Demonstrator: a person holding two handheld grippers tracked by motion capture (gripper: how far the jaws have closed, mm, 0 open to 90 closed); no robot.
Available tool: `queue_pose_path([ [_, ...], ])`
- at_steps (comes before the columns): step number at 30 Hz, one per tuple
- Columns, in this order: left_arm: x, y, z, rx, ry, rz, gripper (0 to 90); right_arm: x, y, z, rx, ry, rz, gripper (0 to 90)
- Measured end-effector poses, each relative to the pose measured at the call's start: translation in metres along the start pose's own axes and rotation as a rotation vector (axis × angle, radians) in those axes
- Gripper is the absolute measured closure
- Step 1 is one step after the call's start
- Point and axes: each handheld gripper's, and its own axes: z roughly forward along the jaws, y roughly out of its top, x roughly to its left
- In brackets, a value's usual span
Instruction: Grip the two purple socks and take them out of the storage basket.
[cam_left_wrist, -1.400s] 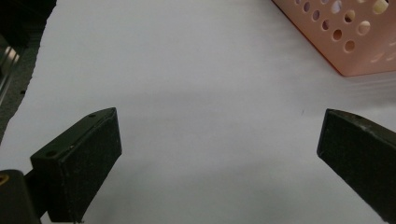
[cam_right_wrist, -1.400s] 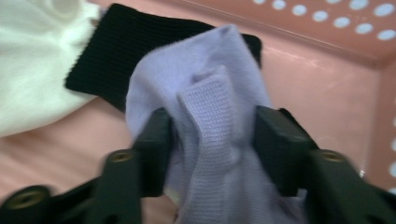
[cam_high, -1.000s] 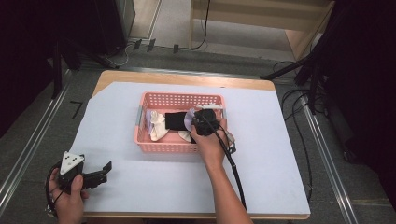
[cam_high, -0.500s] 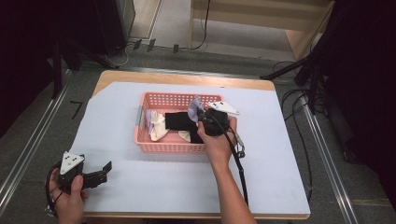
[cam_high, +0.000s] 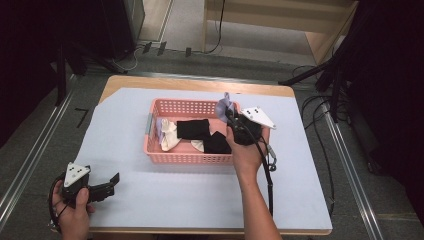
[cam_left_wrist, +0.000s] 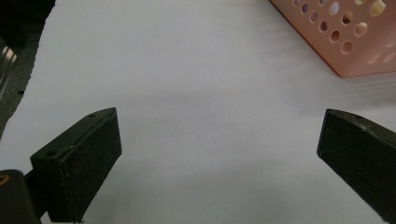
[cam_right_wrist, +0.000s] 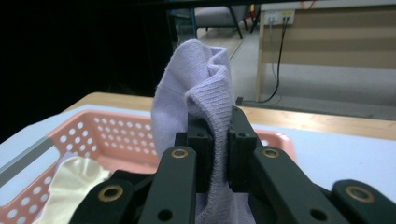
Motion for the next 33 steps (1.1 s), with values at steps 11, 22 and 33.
queue_pose_path([
  [11, 0.000, 0.000, 0.000, 0.000, 0.001, 0.002, 0.5, -0.045, -0.002, -0.023, -0.039, -0.084, 0.040, 83.1],
  [22, 0.000, 0.000, -0.001, -0.006, 0.001, 0.004, 0.5, -0.087, -0.029, -0.039, 0.018, -0.177, 0.050, 83.1],
  [33, 0.000, 0.000, -0.001, -0.005, 0.001, 0.006, 0.5, -0.116, -0.059, -0.048, 0.093, -0.242, 0.086, 83.0],
])
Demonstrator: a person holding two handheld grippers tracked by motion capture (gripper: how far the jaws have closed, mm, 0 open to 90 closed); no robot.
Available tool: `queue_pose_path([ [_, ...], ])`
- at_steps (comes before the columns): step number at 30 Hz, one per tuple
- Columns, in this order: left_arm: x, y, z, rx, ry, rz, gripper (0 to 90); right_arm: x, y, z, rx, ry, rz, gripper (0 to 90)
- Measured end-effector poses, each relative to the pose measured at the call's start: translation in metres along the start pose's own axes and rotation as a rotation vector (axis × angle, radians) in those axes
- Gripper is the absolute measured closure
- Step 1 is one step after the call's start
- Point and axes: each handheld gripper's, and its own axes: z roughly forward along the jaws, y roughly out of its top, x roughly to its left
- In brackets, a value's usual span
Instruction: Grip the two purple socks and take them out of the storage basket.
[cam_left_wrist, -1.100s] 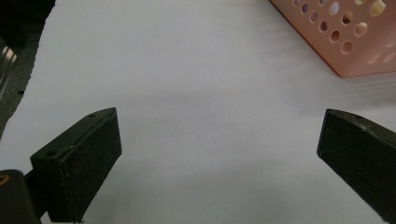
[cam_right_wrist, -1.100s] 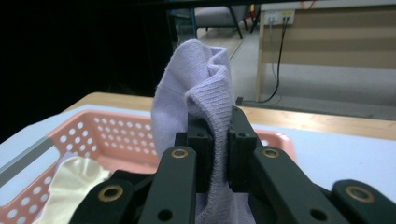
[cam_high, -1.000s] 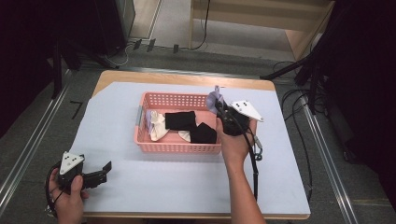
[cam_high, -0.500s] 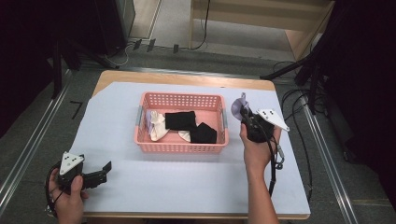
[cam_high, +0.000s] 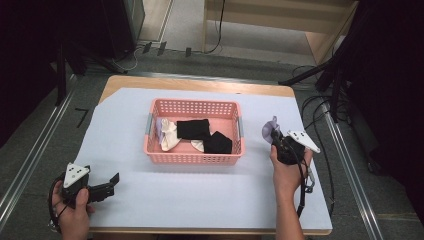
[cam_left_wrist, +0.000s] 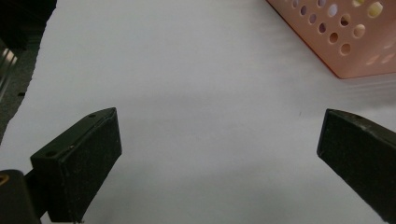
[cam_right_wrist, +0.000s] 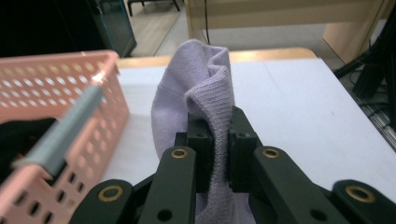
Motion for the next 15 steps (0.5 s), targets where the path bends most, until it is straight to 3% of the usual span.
queue_pose_path([
  [3, 0.000, 0.000, 0.000, 0.001, 0.001, 0.001, 0.5, -0.010, -0.013, 0.003, 0.044, -0.035, 0.003, 80.3],
  [6, 0.000, 0.000, 0.000, -0.005, 0.001, -0.001, 0.5, -0.014, -0.018, 0.003, 0.056, -0.052, 0.033, 64.2],
  [9, 0.000, 0.000, 0.000, -0.003, 0.000, 0.002, 0.5, -0.013, -0.016, 0.001, 0.043, -0.059, 0.014, 52.5],
  [12, -0.001, 0.000, 0.000, -0.001, 0.001, 0.003, 0.5, -0.008, -0.012, -0.002, 0.038, -0.032, 0.028, 51.1],
  [15, 0.000, 0.000, 0.000, -0.001, 0.001, 0.005, 0.5, 0.007, 0.000, -0.006, 0.024, 0.026, 0.024, 51.8],
])
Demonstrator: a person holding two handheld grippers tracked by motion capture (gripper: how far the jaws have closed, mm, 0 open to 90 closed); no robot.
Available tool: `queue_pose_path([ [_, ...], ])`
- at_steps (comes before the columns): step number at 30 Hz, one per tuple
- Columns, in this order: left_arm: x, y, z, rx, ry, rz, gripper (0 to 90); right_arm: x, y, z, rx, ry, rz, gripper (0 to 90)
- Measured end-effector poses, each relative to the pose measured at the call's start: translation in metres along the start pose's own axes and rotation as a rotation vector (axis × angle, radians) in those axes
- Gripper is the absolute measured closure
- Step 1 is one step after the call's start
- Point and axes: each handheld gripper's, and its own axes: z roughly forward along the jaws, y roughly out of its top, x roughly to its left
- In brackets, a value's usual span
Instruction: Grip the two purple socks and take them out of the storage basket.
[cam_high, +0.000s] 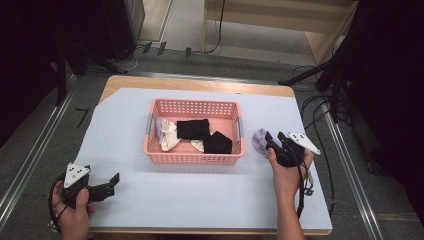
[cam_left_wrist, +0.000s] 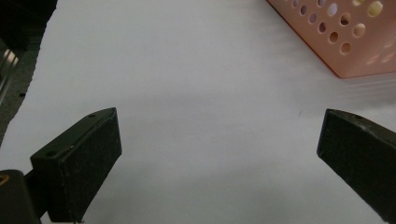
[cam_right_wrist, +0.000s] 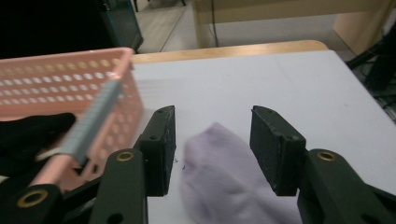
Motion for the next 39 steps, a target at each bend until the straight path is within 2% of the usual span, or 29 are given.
queue_pose_path([
  [4, 0.000, 0.000, 0.000, 0.000, -0.001, 0.001, 0.5, 0.024, 0.010, 0.002, -0.002, 0.047, -0.038, 53.8],
  [12, 0.000, 0.000, 0.000, -0.003, -0.002, 0.000, 0.5, 0.083, 0.019, 0.014, 0.018, 0.130, -0.106, 57.6],
  [13, 0.000, 0.000, 0.000, -0.003, -0.002, 0.000, 0.5, 0.083, 0.019, 0.014, 0.018, 0.130, -0.106, 57.6],
  [14, 0.000, 0.000, 0.000, -0.002, -0.002, 0.001, 0.5, 0.099, 0.020, 0.018, 0.027, 0.161, -0.115, 58.7],
  [15, 0.000, 0.000, 0.000, -0.002, -0.002, 0.001, 0.5, 0.099, 0.020, 0.018, 0.027, 0.161, -0.115, 58.7],
  [16, 0.000, 0.000, 0.000, -0.002, -0.002, 0.002, 0.5, 0.107, 0.020, 0.020, 0.032, 0.170, -0.120, 59.3],
  [17, 0.000, 0.000, 0.000, -0.002, -0.003, 0.002, 0.5, 0.122, 0.020, 0.025, 0.041, 0.196, -0.132, 60.6],
  [18, 0.000, 0.000, 0.000, -0.002, -0.003, 0.001, 0.5, 0.130, 0.019, 0.027, 0.044, 0.201, -0.137, 61.1],
  [19, 0.000, 0.000, 0.000, -0.002, -0.003, 0.001, 0.5, 0.130, 0.019, 0.027, 0.044, 0.201, -0.137, 61.1],
  [20, 0.000, 0.000, 0.000, -0.003, -0.002, 0.000, 0.5, 0.144, 0.019, 0.031, 0.053, 0.224, -0.147, 61.9],
  [22, 0.000, 0.000, 0.000, -0.003, -0.003, -0.001, 0.5, 0.156, 0.018, 0.035, 0.060, 0.238, -0.160, 62.6],
  [23, 0.000, 0.000, 0.000, -0.003, -0.003, -0.001, 0.5, 0.156, 0.018, 0.035, 0.060, 0.238, -0.160, 62.6],
  [26, 0.000, 0.000, 0.000, -0.001, -0.003, -0.001, 0.5, 0.172, 0.018, 0.041, 0.068, 0.259, -0.161, 63.4],
  [27, 0.000, 0.000, 0.000, -0.001, -0.003, -0.001, 0.5, 0.180, 0.018, 0.045, 0.078, 0.268, -0.161, 63.9],
  [32, 0.000, 0.000, 0.000, -0.001, -0.003, -0.001, 0.5, 0.198, 0.016, 0.056, 0.120, 0.284, -0.160, 65.2],
  [33, 0.000, 0.000, 0.000, -0.001, -0.003, -0.001, 0.5, 0.198, 0.016, 0.056, 0.120, 0.284, -0.160, 65.2],
  [34, 0.000, 0.000, 0.000, 0.000, -0.003, -0.001, 0.5, 0.207, 0.015, 0.060, 0.138, 0.293, -0.165, 65.7],
  [35, 0.000, 0.000, 0.000, 0.000, -0.003, -0.001, 0.5, 0.207, 0.015, 0.060, 0.138, 0.293, -0.165, 65.7],
  [39, 0.000, 0.000, 0.001, 0.001, -0.005, -0.006, 0.5, 0.224, 0.011, 0.070, 0.180, 0.298, -0.178, 66.7],
])
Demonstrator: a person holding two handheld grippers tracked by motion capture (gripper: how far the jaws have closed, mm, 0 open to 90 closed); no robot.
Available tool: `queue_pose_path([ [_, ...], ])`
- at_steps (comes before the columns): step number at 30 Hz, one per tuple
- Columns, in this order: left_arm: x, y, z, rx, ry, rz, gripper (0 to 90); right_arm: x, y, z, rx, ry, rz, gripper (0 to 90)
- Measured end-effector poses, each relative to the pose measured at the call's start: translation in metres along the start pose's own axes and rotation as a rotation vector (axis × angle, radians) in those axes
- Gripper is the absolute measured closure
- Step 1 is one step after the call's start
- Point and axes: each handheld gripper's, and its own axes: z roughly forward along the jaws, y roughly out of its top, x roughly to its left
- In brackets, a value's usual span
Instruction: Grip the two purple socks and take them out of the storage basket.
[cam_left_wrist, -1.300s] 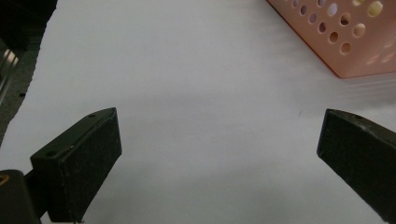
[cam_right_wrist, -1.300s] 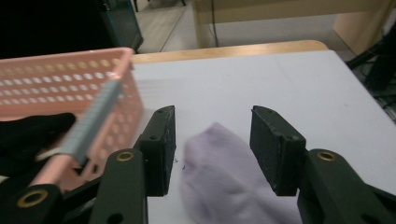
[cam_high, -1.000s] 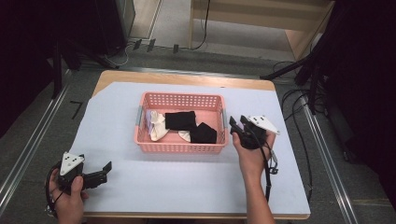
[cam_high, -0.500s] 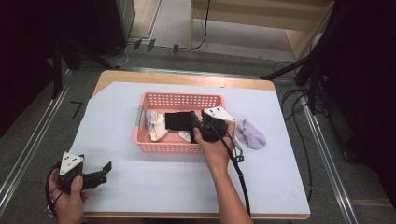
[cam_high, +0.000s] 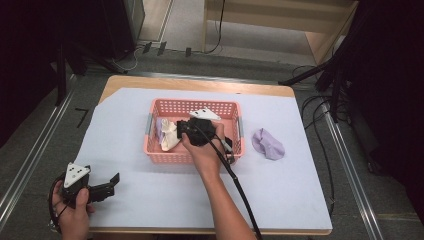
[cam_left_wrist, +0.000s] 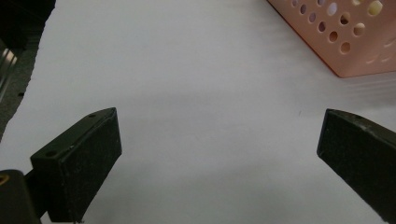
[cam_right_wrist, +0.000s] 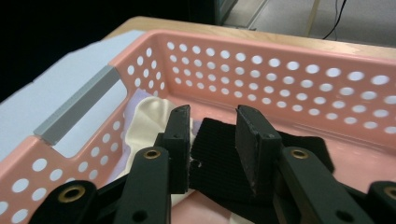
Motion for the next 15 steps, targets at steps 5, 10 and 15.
queue_pose_path([
  [5, 0.000, 0.000, 0.000, 0.001, -0.001, 0.000, 0.5, 0.013, 0.004, 0.015, 0.057, -0.007, -0.014, 68.6],
  [10, 0.001, 0.000, 0.000, 0.002, 0.000, -0.001, 0.5, 0.025, 0.008, 0.027, 0.113, 0.040, 0.007, 68.3],
  [15, 0.001, 0.000, 0.000, -0.005, -0.004, -0.008, 0.5, 0.038, 0.010, 0.040, 0.215, 0.052, 0.005, 66.2],
])
